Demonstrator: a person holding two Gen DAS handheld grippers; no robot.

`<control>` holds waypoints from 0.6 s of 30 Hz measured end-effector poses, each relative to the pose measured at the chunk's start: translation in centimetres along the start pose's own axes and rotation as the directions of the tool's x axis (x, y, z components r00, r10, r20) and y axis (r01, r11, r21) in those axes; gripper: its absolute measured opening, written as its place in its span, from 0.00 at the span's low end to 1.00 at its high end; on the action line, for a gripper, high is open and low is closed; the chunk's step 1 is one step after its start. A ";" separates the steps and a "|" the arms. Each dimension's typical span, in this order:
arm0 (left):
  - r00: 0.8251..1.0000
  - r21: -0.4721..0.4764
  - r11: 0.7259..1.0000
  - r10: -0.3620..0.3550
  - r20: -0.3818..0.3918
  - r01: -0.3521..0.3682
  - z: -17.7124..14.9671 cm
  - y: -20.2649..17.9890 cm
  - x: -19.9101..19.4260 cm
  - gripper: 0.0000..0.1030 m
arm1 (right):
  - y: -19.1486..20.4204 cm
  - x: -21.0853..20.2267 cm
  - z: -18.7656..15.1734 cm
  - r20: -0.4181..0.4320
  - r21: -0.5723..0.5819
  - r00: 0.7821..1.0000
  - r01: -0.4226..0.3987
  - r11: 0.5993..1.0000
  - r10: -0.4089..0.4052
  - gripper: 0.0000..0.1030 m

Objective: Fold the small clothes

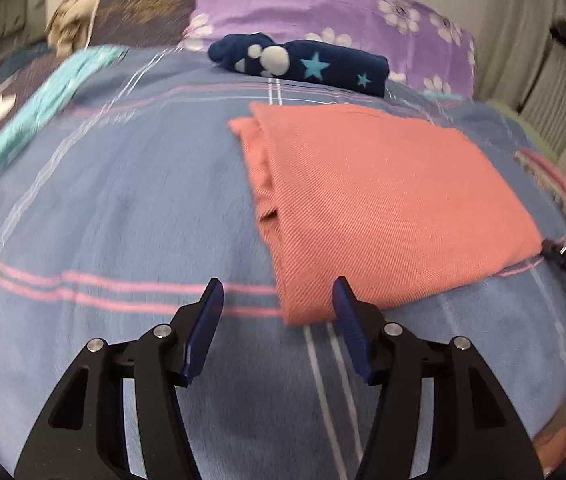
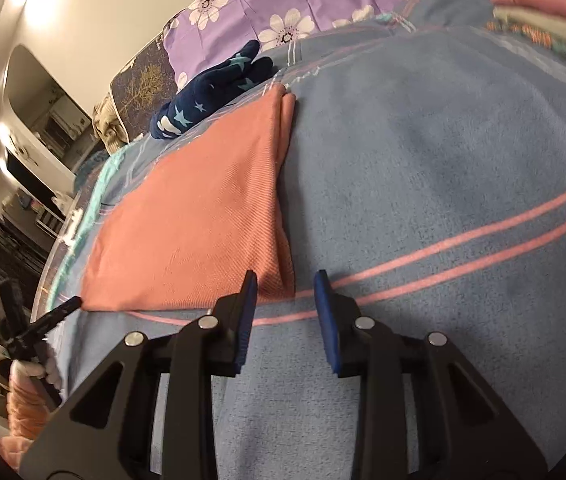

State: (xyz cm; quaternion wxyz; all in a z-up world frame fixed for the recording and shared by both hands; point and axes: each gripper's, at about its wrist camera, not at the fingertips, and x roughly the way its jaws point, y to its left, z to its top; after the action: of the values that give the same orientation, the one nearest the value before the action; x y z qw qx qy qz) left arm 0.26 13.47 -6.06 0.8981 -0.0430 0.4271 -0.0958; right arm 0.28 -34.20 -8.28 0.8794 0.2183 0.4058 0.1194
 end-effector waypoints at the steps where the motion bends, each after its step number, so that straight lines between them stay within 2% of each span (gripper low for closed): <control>1: 1.000 -0.016 1.000 -0.002 -0.002 0.002 -0.4 0.3 0.0 0.56 | 0.7 -0.3 0.1 0.015 -0.030 1.000 0.024 0.999 -0.024 0.30; 5: 1.000 -0.032 0.999 0.007 0.013 -0.006 -1.2 0.6 -0.4 0.56 | 4.3 -1.1 0.3 0.083 -0.185 0.993 0.103 0.977 -0.088 0.31; 8: 0.999 -0.041 0.999 0.008 0.042 -0.006 -1.0 1.2 -0.9 0.56 | 8.1 -1.0 0.0 0.085 -0.312 0.994 0.085 0.946 -0.062 0.34; 10: 0.998 -0.048 0.999 0.012 0.066 -0.009 -0.4 1.9 -1.2 0.55 | 11.4 -0.1 -0.7 0.053 -0.423 0.998 0.046 0.905 -0.026 0.35; 11: 0.997 -0.052 0.999 0.014 0.080 -0.010 0.0 2.4 -1.3 0.52 | 13.0 0.5 -1.2 0.039 -0.477 0.999 0.032 0.879 -0.015 0.35; 13: 0.995 -0.073 0.997 -0.002 0.095 0.009 0.6 3.5 -1.4 0.37 | 15.7 1.6 -2.2 0.019 -0.554 1.000 0.012 0.832 -0.001 0.35; 15: 0.994 -0.099 0.994 -0.043 0.099 0.053 1.2 4.4 -1.2 0.18 | 19.1 3.1 -3.3 -0.021 -0.632 0.999 -0.038 0.774 0.031 0.35; 18: 0.990 -0.118 0.987 -0.098 0.105 0.110 1.4 5.2 -0.8 0.14 | 22.8 4.6 -4.3 -0.054 -0.710 0.997 -0.073 0.700 0.049 0.35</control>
State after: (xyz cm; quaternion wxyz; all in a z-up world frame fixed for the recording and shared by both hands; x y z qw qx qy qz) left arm 1.57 18.73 -5.44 0.9076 -0.1254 0.3843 -0.1138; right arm -0.85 -11.24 -2.84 0.8848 -0.1264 0.3343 0.2990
